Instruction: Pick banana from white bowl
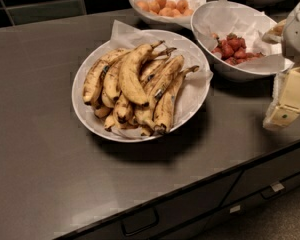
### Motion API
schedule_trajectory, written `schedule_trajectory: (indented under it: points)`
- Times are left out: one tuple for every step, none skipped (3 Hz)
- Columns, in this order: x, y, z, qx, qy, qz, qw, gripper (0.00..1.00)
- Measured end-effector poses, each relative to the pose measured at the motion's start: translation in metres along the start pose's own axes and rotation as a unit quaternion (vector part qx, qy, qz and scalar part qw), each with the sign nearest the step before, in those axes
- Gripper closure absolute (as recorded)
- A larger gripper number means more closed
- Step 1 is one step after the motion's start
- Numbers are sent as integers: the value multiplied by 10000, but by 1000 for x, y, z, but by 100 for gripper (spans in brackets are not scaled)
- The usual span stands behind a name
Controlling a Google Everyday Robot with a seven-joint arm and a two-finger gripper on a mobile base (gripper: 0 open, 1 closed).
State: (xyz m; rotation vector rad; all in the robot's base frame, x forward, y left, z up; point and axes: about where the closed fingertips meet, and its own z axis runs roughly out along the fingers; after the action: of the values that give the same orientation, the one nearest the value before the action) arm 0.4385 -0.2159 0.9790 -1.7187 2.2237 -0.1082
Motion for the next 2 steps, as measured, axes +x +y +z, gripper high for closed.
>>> schedule_trajectory:
  points:
    - [0,0,0,0,0,-1,10000,0]
    - [-4,-1,-2,29,-11,-55,10000,0]
